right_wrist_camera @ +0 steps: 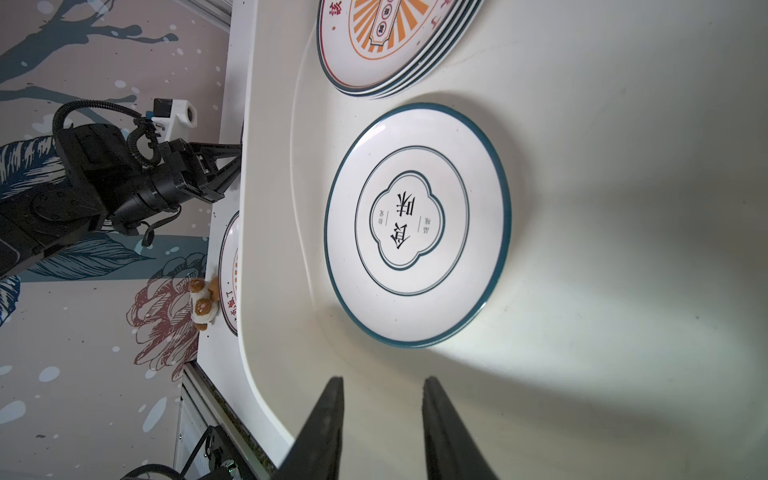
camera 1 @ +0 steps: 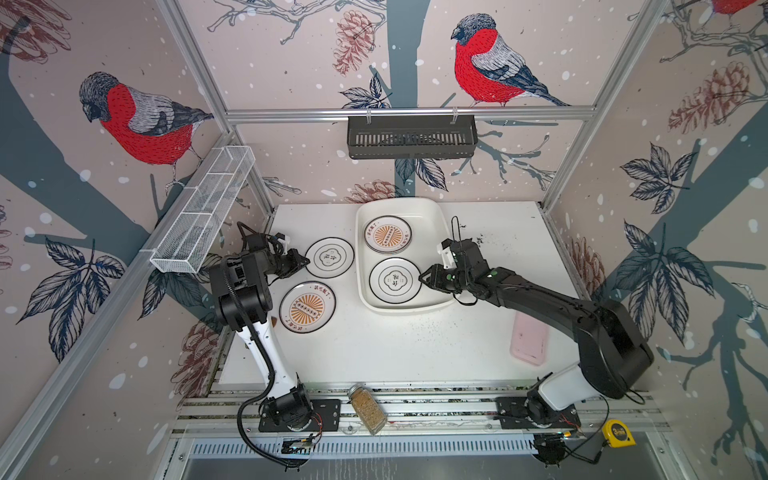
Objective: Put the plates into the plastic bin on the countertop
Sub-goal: 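Close the left gripper on the plate's rim and tilt it up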
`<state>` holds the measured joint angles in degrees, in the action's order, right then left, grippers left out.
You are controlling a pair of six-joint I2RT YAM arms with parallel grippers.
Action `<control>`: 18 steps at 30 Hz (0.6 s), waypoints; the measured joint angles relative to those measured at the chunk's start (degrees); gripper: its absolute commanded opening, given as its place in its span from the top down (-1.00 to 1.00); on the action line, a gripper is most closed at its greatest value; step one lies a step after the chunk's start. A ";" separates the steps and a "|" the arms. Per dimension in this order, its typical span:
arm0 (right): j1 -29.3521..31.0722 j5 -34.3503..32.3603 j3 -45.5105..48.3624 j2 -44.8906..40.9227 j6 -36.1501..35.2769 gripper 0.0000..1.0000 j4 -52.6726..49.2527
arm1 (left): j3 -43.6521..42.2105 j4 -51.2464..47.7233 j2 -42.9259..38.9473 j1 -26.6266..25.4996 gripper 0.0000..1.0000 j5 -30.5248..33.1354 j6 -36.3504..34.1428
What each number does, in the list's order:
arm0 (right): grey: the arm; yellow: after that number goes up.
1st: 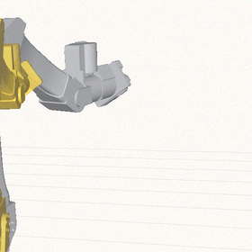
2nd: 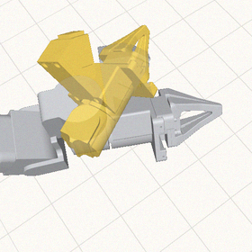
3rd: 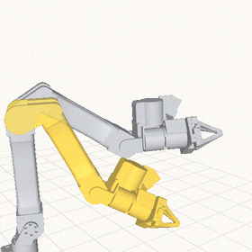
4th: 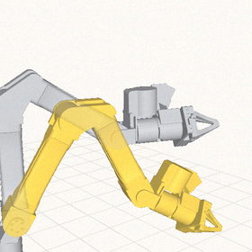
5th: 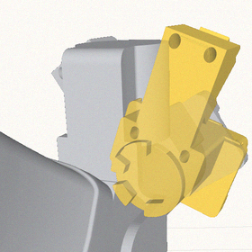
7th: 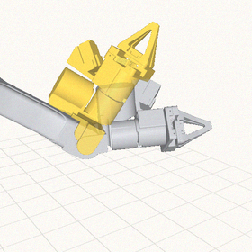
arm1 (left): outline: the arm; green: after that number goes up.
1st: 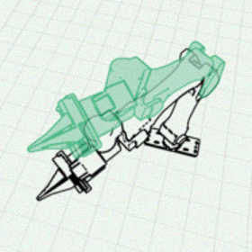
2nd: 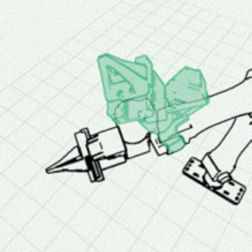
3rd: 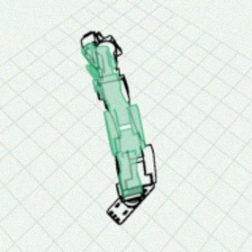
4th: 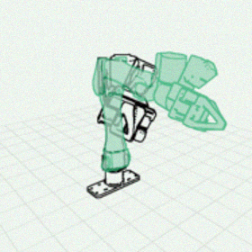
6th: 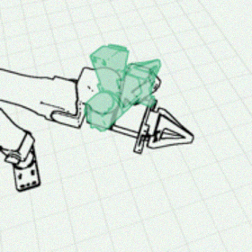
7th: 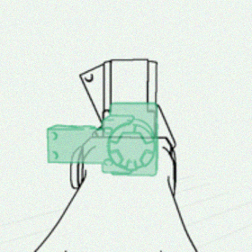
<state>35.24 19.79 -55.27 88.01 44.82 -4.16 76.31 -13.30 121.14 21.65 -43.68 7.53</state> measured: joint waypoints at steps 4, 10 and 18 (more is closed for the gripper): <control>0.00 0.00 0.00 0.07 0.02 0.32 0.15 | -0.02 -0.11 -0.98 0.00 0.87 -1.73 1.70; 0.00 0.04 0.00 0.07 0.20 0.32 0.28 | -0.24 -0.07 -2.69 -0.07 1.00 -1.18 2.99; -0.07 0.42 0.00 0.15 0.20 0.32 0.52 | -1.09 -0.04 -6.67 -0.07 1.00 -0.24 4.68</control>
<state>35.18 20.21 -55.27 88.16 45.01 -3.64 75.22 -13.34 114.48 21.58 -43.92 12.21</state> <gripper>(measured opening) 0.341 0.081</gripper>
